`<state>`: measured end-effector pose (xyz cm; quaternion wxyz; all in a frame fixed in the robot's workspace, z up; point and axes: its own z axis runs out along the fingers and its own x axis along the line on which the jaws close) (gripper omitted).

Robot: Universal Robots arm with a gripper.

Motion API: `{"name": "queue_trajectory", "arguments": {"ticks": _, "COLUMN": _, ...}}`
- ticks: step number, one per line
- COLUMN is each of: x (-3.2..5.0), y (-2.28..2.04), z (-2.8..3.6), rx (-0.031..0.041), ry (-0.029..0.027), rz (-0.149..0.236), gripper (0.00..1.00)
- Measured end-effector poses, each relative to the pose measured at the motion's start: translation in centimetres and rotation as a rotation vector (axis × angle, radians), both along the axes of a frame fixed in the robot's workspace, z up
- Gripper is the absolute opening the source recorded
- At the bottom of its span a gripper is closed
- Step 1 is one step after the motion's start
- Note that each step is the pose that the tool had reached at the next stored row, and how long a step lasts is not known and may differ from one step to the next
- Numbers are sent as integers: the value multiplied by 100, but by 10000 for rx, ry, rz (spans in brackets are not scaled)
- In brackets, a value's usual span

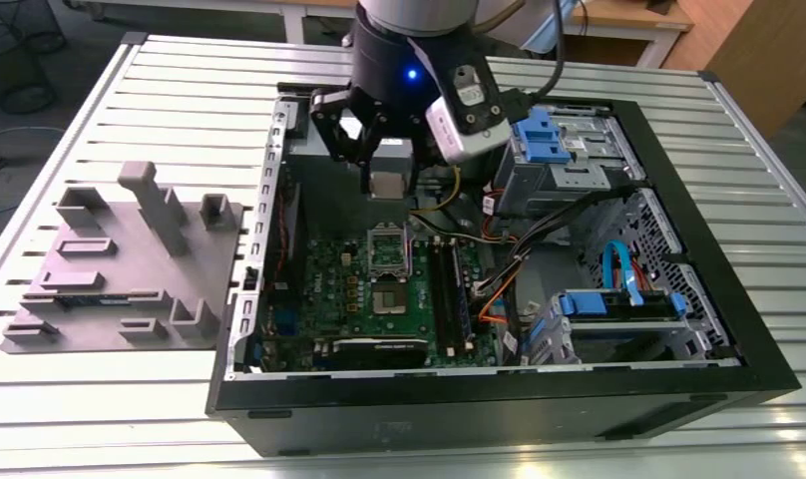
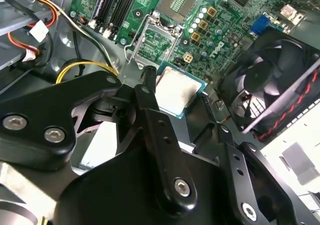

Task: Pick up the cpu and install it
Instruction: 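Pick up the cpu and move it towards the insertion slot, then place the cpu into insertion slot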

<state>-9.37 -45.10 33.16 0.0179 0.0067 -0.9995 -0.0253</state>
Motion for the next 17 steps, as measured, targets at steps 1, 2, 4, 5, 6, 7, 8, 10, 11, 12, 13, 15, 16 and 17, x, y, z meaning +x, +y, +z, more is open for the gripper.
{"name": "queue_trajectory", "arguments": {"ticks": 1, "x": 0, "y": -3, "z": -19, "rx": -1, "ry": 1, "rz": 0, "gripper": 48}}
{"name": "queue_trajectory", "arguments": {"ticks": 2, "x": 0, "y": -6, "z": -37, "rx": -1, "ry": 0, "rz": 0, "gripper": 48}}
{"name": "queue_trajectory", "arguments": {"ticks": 4, "x": 0, "y": -11, "z": -73, "rx": -1, "ry": 1, "rz": 0, "gripper": 48}}
{"name": "queue_trajectory", "arguments": {"ticks": 5, "x": 0, "y": -11, "z": -89, "rx": -1, "ry": 1, "rz": 0, "gripper": 48}}
{"name": "queue_trajectory", "arguments": {"ticks": 6, "x": 0, "y": -11, "z": -99, "rx": -1, "ry": 1, "rz": 0, "gripper": 48}}
{"name": "queue_trajectory", "arguments": {"ticks": 7, "x": 1, "y": -11, "z": -105, "rx": -1, "ry": 1, "rz": 0, "gripper": 48}}
{"name": "queue_trajectory", "arguments": {"ticks": 8, "x": 1, "y": -11, "z": -107, "rx": -4, "ry": 2, "rz": 0, "gripper": 48}}
{"name": "queue_trajectory", "arguments": {"ticks": 10, "x": 2, "y": -11, "z": -109, "rx": -1, "ry": 1, "rz": 0, "gripper": 48}}
{"name": "queue_trajectory", "arguments": {"ticks": 11, "x": 3, "y": -11, "z": -109, "rx": -1, "ry": 1, "rz": 0, "gripper": 48}}
{"name": "queue_trajectory", "arguments": {"ticks": 12, "x": 4, "y": -11, "z": -109, "rx": -1, "ry": 1, "rz": 0, "gripper": 48}}
{"name": "queue_trajectory", "arguments": {"ticks": 13, "x": 3, "y": -11, "z": -109, "rx": -1, "ry": 1, "rz": 0, "gripper": 48}}
{"name": "queue_trajectory", "arguments": {"ticks": 15, "x": 4, "y": -11, "z": -109, "rx": -1, "ry": 0, "rz": 0, "gripper": 48}}
{"name": "queue_trajectory", "arguments": {"ticks": 16, "x": 4, "y": -11, "z": -109, "rx": -1, "ry": 1, "rz": -1, "gripper": 48}}
{"name": "queue_trajectory", "arguments": {"ticks": 17, "x": 4, "y": -11, "z": -109, "rx": -1, "ry": 1, "rz": 0, "gripper": 48}}
